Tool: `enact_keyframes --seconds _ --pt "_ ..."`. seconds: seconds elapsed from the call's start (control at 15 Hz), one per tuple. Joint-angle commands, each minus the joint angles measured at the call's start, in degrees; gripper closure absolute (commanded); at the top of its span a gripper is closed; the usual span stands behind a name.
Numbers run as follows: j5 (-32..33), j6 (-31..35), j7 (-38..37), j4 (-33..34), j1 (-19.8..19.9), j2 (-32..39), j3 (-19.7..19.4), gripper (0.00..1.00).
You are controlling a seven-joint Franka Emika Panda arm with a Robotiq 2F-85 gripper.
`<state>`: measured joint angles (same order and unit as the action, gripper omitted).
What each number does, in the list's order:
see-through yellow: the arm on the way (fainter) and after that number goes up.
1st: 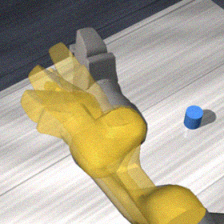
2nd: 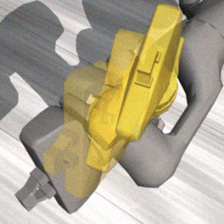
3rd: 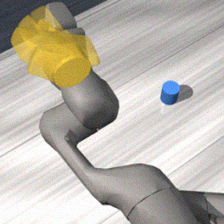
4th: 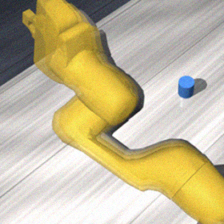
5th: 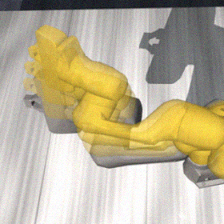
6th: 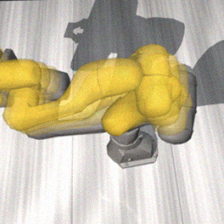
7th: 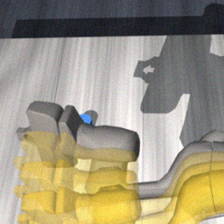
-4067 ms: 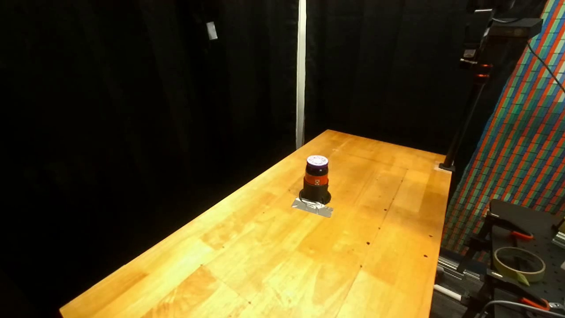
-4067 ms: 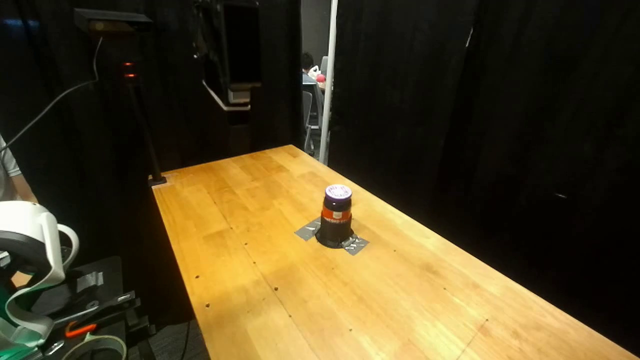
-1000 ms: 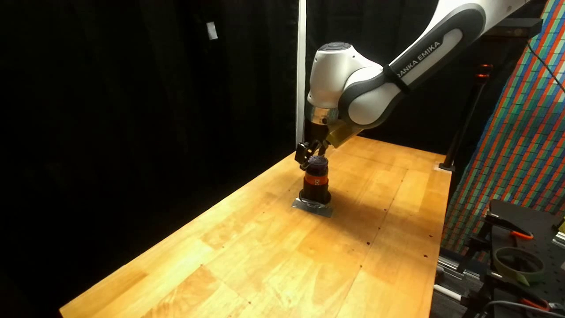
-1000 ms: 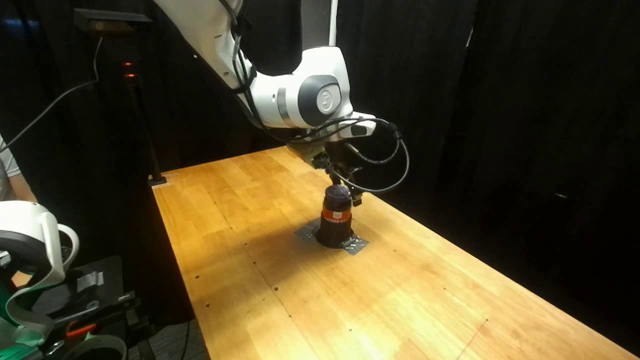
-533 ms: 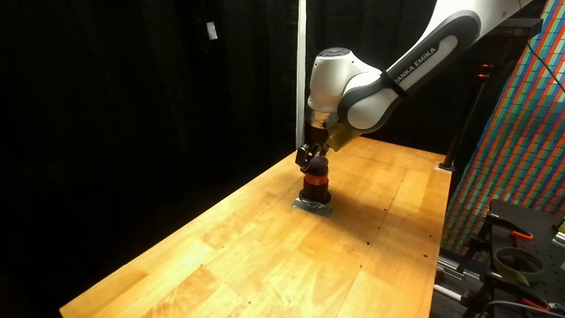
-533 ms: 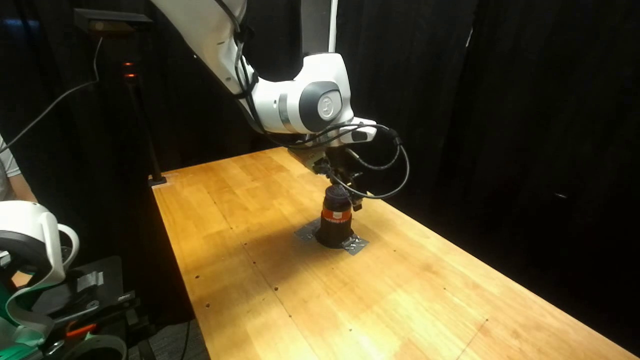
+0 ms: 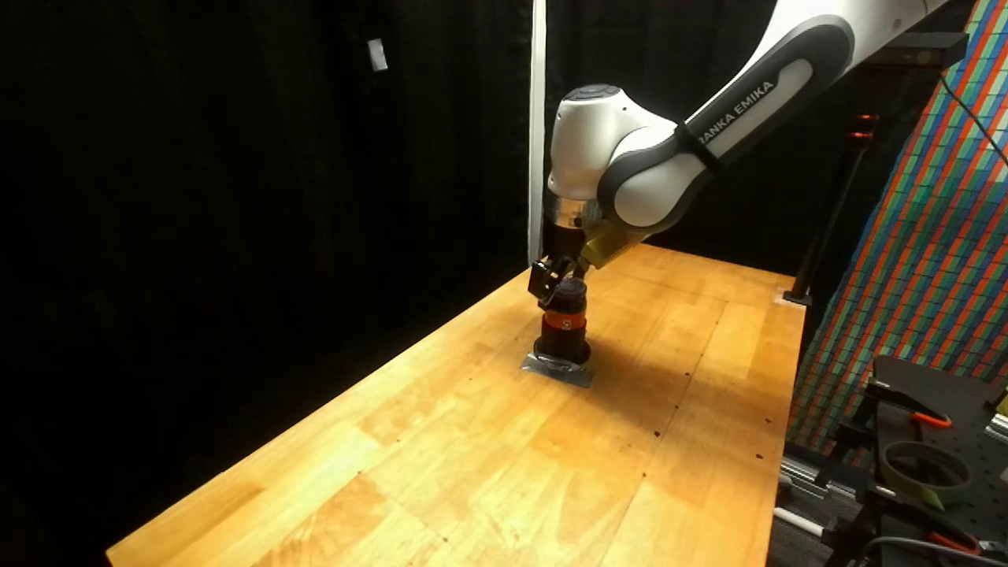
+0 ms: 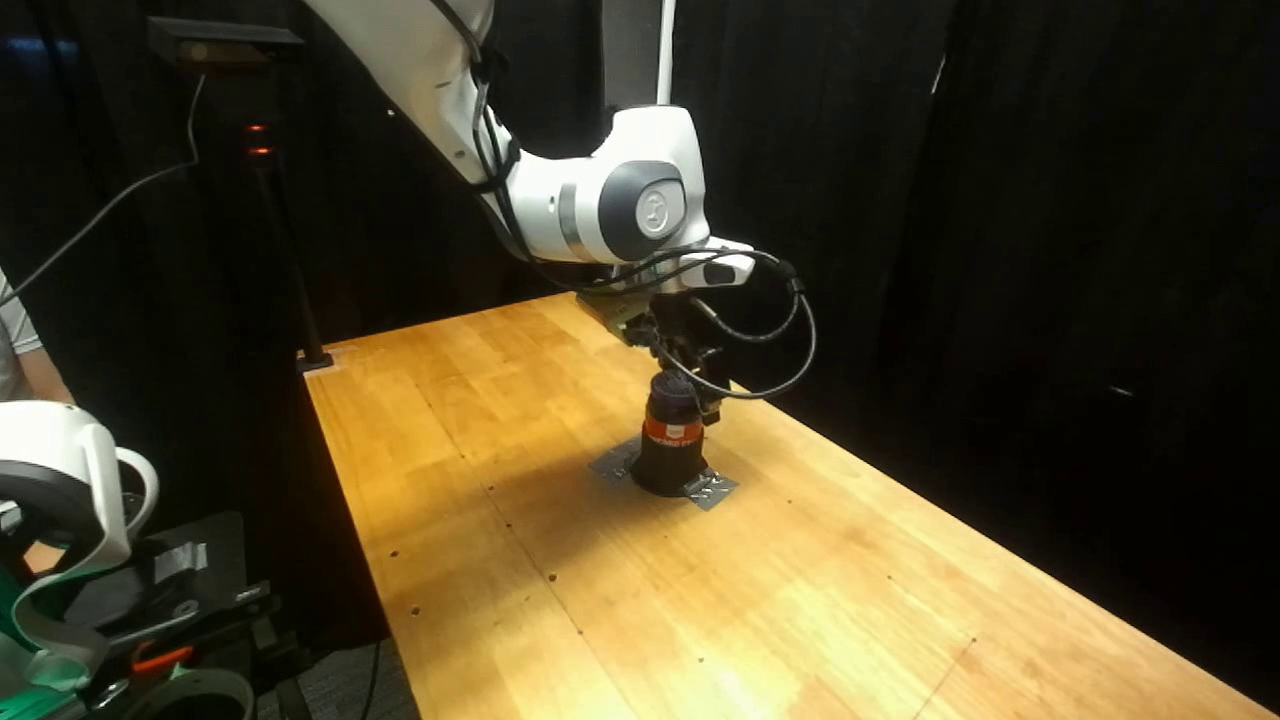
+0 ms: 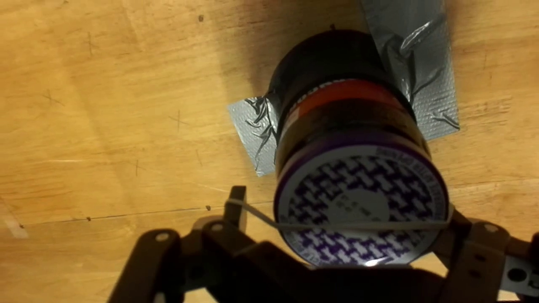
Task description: Put the elastic around the bottle
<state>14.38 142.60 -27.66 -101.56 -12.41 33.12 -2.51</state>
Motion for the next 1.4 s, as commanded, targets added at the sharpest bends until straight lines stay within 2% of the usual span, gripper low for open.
enact_keyframes --seconds 0.0,0.47,0.87,1.33 --pt "-0.22 0.11 -0.23 1.42 -0.94 1.68 -2.11 0.0" --pt "0.11 4.37 -2.19 1.17 -1.81 2.85 -3.82 0.0" --pt "-3.46 -0.16 1.6 -0.87 -0.2 0.23 -1.42 0.0" --pt "-8.13 -4.88 7.29 -7.09 1.14 -5.81 1.28 0.0"
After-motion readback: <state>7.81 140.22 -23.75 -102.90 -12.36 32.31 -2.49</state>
